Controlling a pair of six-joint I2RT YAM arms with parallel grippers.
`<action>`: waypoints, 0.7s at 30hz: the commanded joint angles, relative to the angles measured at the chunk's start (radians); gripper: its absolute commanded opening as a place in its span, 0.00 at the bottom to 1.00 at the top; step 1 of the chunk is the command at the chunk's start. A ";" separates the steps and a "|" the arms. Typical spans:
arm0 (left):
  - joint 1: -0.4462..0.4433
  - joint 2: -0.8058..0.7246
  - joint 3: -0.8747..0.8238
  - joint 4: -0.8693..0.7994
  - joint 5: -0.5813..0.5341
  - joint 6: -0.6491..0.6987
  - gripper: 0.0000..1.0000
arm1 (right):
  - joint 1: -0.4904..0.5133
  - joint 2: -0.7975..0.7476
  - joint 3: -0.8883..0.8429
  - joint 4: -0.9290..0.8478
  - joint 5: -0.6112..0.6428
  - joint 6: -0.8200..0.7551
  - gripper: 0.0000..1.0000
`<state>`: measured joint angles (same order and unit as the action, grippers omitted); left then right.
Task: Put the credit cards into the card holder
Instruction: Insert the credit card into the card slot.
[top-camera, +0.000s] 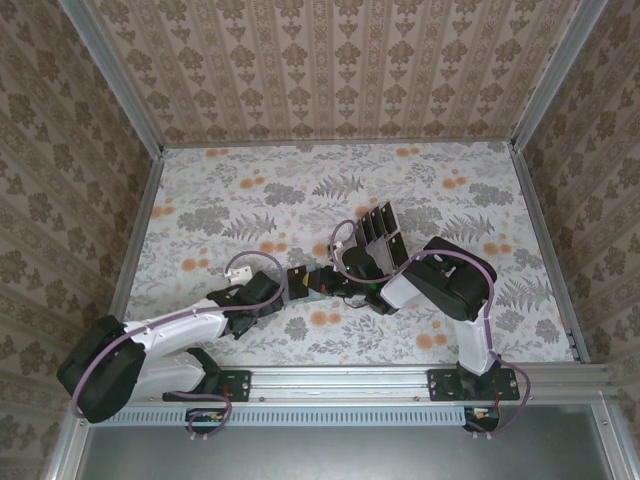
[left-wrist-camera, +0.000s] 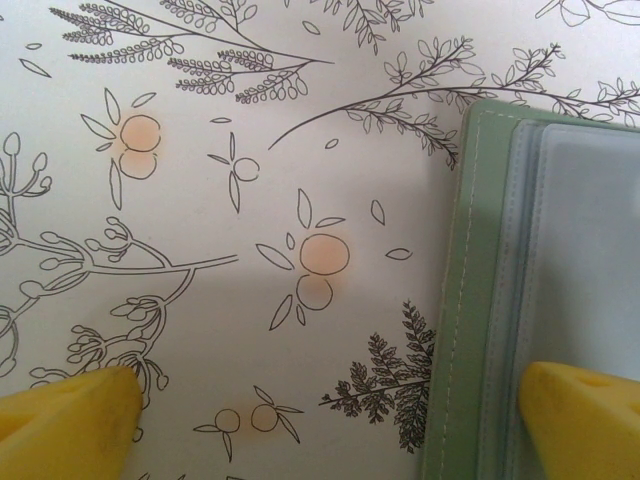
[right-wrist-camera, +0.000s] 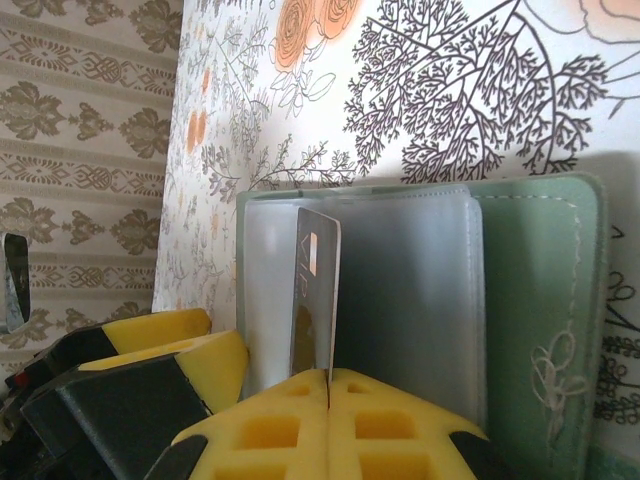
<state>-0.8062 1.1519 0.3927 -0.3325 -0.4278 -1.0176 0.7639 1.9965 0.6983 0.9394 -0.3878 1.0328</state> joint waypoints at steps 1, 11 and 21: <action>-0.005 0.013 -0.041 -0.094 0.030 -0.021 1.00 | -0.008 0.034 0.014 -0.044 -0.011 -0.001 0.00; -0.007 0.020 -0.042 -0.087 0.030 -0.021 1.00 | -0.002 0.039 0.020 -0.038 -0.052 0.007 0.00; -0.007 0.021 -0.042 -0.086 0.032 -0.021 1.00 | 0.014 0.057 0.029 -0.036 -0.050 0.023 0.00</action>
<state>-0.8066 1.1519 0.3923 -0.3317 -0.4278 -1.0176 0.7647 2.0178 0.7204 0.9405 -0.4271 1.0481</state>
